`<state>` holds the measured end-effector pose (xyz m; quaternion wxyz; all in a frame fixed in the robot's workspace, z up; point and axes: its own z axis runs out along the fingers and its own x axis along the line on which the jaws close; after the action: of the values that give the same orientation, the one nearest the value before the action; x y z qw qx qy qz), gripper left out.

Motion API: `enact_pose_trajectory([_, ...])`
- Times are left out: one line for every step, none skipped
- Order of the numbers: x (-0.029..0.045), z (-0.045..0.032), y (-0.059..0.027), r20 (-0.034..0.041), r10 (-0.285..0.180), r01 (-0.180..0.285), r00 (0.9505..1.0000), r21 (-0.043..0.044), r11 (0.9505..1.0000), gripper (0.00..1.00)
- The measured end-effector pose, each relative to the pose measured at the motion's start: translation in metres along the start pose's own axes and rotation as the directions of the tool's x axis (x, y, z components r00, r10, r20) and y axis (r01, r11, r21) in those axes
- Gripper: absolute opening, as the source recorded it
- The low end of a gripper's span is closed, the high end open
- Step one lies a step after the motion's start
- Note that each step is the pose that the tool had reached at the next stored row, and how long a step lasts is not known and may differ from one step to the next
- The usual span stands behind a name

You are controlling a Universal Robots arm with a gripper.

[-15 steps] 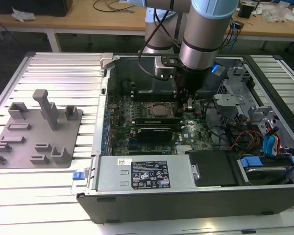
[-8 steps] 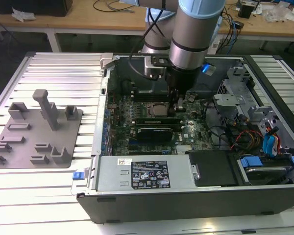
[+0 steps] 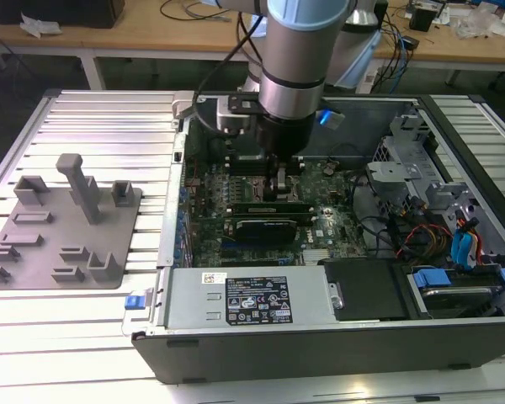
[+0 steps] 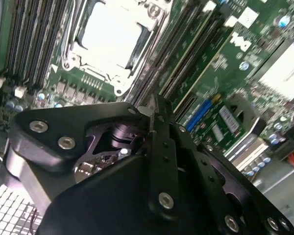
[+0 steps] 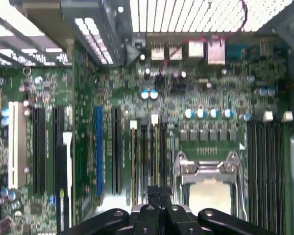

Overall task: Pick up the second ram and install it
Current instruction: 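Press down the second ram until it locks into place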

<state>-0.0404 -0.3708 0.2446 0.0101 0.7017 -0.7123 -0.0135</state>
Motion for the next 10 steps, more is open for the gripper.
enact_pose_trajectory([0.0001,0.0001,0.0039,-0.0001,0.0,0.0,1.0,-0.0001,1.0,0.08])
enact_pose_trajectory([0.0001,0.0004,0.0086,0.0,0.0,0.0,1.0,-0.0001,1.0,0.08])
enact_pose_trajectory([0.0002,0.0005,0.0112,0.0,0.0,0.0,1.0,0.0,1.0,0.08])
enact_pose_trajectory([0.0002,0.0006,0.0142,-0.0001,0.0,0.0,1.0,0.0,1.0,0.08])
enact_pose_trajectory([0.0002,0.0007,0.0152,0.0,0.0,0.0,1.0,0.0,1.0,0.08])
enact_pose_trajectory([0.0002,0.0008,0.0164,0.0,0.0,0.0,1.0,-0.0001,1.0,0.08])
enact_pose_trajectory([0.0003,0.0008,0.0171,-0.0001,0.0,0.0,1.0,-0.0001,1.0,0.08])
enact_pose_trajectory([0.0004,0.0019,0.0173,-0.0001,0.0,0.0,1.0,-0.0001,1.0,0.08])
enact_pose_trajectory([0.0003,0.0038,0.0172,-0.0001,0.0,0.0,1.0,-0.0001,1.0,0.08])
enact_pose_trajectory([0.0003,0.0045,0.0172,-0.0001,0.0,0.0,1.0,-0.0001,1.0,0.08])
